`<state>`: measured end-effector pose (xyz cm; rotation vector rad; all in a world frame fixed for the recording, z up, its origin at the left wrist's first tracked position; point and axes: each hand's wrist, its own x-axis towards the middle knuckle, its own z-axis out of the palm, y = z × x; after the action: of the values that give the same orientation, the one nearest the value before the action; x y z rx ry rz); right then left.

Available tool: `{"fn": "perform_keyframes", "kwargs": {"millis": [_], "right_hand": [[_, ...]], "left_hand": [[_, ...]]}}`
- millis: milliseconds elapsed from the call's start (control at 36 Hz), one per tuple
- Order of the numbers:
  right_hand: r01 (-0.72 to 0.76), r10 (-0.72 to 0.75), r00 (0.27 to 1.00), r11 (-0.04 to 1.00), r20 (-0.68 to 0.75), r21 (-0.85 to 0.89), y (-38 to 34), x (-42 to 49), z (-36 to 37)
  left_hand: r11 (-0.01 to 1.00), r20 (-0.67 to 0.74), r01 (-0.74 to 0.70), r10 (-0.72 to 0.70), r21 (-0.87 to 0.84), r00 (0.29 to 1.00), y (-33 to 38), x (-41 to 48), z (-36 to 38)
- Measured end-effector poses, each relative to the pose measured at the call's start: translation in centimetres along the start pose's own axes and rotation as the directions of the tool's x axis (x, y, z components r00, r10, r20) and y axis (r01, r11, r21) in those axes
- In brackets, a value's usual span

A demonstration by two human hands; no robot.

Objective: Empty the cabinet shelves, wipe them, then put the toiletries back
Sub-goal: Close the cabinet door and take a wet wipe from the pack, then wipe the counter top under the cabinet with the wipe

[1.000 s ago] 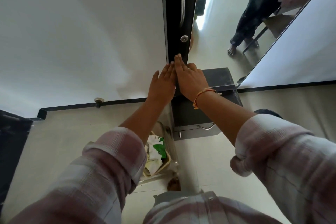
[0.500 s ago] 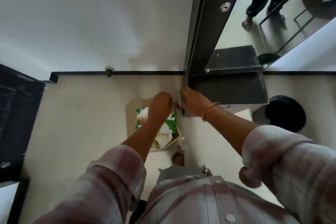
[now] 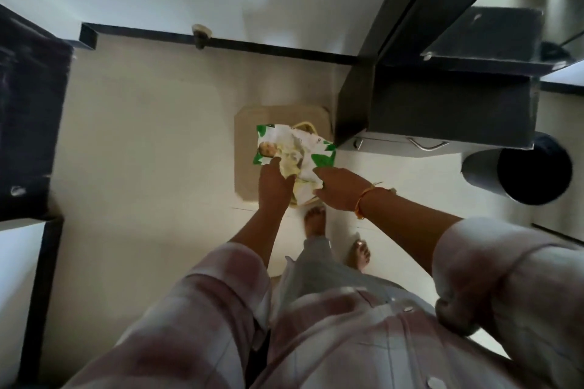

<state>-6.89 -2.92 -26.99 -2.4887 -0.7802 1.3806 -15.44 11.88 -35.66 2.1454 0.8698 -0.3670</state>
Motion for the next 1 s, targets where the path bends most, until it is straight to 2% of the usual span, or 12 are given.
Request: {"fn": "perform_keyframes", "kwargs": {"millis": [250, 417, 611, 750, 889, 1000], "right_hand": [[-0.029, 0.030, 0.999, 0.999, -0.033, 0.041, 0.9, 0.9, 0.4], [-0.058, 0.061, 0.997, 0.996, -0.040, 0.074, 1.6, 1.1, 0.8], [-0.059, 0.064, 0.996, 0.994, -0.055, 0.094, 2.5, 0.2, 1.6], [-0.042, 0.047, 0.997, 0.996, -0.055, 0.079, 2.9, -1.0, 1.7], [-0.038, 0.051, 0.995, 0.990, -0.090, 0.137, 2.7, -1.3, 1.6], [-0.001, 0.045, 0.988, 0.958, -0.147, 0.288, 1.7, -1.7, 0.3]], "left_hand": [[0.998, 0.006, 0.008, -0.009, 0.057, 1.000, -0.2, 2.8, 2.0], [0.999, -0.060, 0.042, -0.040, 0.031, 0.997, -0.5, 4.0, 3.1], [0.990, -0.074, 0.042, -0.032, 0.134, 0.997, -0.7, 4.4, 3.2], [0.994, -0.190, 0.052, -0.070, -0.095, 0.979, -0.3, 3.0, 2.9], [0.970, -0.292, -0.064, -0.008, -0.236, 0.956, 2.1, 0.6, 1.0], [0.925, -0.247, -0.049, -0.049, -0.377, 0.968, 4.8, -1.6, -1.2]]}}
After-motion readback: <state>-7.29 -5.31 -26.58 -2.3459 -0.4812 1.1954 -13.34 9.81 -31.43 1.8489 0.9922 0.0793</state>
